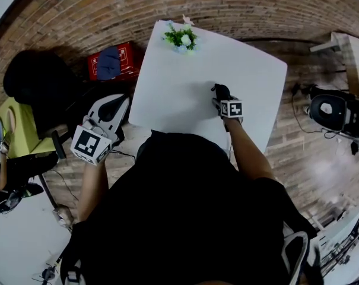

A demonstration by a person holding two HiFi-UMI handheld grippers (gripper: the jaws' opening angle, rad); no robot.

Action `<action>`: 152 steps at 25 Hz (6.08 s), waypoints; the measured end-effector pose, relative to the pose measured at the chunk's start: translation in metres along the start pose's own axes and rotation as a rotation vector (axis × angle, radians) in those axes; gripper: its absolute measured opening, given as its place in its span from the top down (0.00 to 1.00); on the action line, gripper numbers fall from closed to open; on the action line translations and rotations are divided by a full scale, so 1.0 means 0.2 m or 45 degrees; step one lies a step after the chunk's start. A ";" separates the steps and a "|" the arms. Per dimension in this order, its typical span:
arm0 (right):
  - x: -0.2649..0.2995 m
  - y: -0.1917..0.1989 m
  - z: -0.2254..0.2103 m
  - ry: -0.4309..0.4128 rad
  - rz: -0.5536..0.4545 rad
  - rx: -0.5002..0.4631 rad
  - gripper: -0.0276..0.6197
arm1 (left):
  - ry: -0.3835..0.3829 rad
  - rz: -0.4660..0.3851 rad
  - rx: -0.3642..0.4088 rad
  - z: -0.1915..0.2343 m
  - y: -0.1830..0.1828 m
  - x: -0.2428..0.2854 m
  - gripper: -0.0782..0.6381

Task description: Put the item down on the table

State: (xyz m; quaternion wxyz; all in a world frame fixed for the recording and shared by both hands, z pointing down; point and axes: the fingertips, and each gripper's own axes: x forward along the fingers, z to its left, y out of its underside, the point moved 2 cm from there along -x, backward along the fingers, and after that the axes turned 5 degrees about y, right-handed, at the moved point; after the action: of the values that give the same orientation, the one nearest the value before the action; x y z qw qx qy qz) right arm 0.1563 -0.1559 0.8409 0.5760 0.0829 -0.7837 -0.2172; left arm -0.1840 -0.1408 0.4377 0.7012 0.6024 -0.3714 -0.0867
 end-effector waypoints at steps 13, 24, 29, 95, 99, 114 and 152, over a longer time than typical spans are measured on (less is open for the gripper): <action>0.05 0.00 0.01 0.024 0.030 -0.005 0.39 | 0.007 0.004 -0.003 0.02 0.01 0.00 0.87; 0.06 0.00 0.01 0.048 0.033 -0.018 0.39 | 0.013 0.007 -0.010 0.02 0.03 0.00 0.87; 0.06 0.01 0.01 0.050 0.047 -0.012 0.39 | 0.012 0.000 -0.008 0.03 0.03 -0.01 0.87; -0.41 -0.27 0.13 0.141 -0.245 0.075 0.38 | 0.124 -0.182 0.060 0.02 -0.04 -0.14 0.87; -0.49 -0.31 0.16 0.143 -0.299 0.073 0.38 | 0.145 -0.191 0.074 0.01 -0.07 -0.12 0.87; -0.75 -0.30 0.23 0.151 -0.411 0.089 0.50 | 0.229 -0.220 0.098 -0.02 -0.11 -0.09 0.87; -1.29 -0.27 0.40 0.255 -0.688 0.215 0.73 | 0.489 -0.226 0.179 -0.06 -0.17 0.13 0.87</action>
State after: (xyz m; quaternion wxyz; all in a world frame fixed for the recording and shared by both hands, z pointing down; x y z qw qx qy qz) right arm 0.1570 -0.0864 0.5743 0.5630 0.3571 -0.6877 -0.2875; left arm -0.1461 -0.1549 0.4184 0.7051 0.6855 -0.1816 -0.0058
